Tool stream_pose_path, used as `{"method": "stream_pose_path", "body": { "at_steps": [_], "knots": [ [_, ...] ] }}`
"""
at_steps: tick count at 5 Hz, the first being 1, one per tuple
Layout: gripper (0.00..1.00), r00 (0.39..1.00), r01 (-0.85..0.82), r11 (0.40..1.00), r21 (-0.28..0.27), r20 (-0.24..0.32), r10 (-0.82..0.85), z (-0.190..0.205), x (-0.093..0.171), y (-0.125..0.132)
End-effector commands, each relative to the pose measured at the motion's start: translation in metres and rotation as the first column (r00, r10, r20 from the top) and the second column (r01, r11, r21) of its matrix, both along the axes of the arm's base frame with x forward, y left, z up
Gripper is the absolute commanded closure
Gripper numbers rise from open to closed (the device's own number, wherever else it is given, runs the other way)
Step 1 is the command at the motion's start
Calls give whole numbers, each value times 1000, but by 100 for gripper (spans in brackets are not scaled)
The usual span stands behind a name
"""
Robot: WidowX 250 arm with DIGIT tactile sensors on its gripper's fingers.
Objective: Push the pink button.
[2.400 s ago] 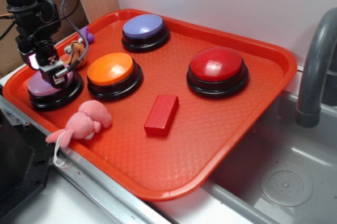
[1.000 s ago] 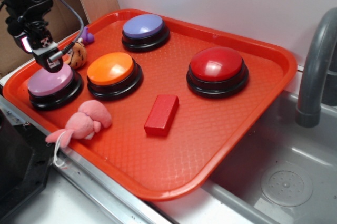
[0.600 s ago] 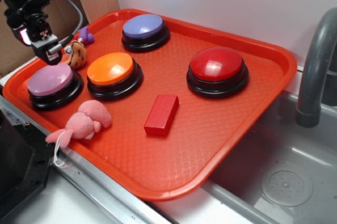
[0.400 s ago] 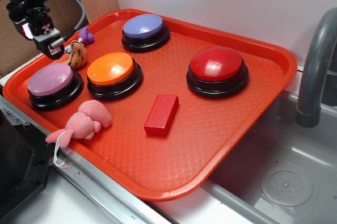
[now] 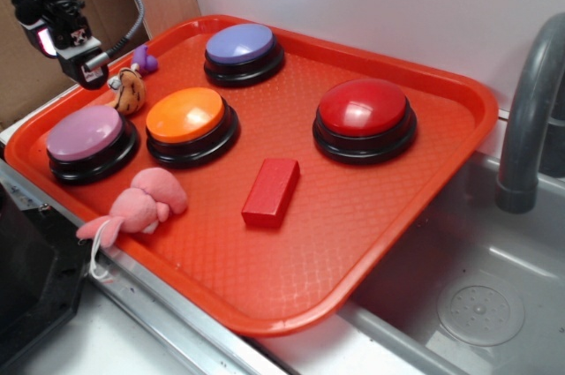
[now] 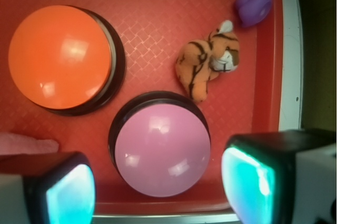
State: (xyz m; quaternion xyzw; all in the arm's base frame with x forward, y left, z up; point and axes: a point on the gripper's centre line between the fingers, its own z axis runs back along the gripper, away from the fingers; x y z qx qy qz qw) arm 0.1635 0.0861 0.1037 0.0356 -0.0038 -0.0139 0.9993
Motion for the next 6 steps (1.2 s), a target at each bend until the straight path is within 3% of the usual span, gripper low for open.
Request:
{"method": "stream_pose_path", "body": {
  "at_steps": [1, 6],
  "knots": [
    [0, 999, -1, 1000, 26, 52, -1, 19, 8, -1],
    [0, 999, -5, 999, 46, 53, 2, 35, 7, -8]
  ]
}}
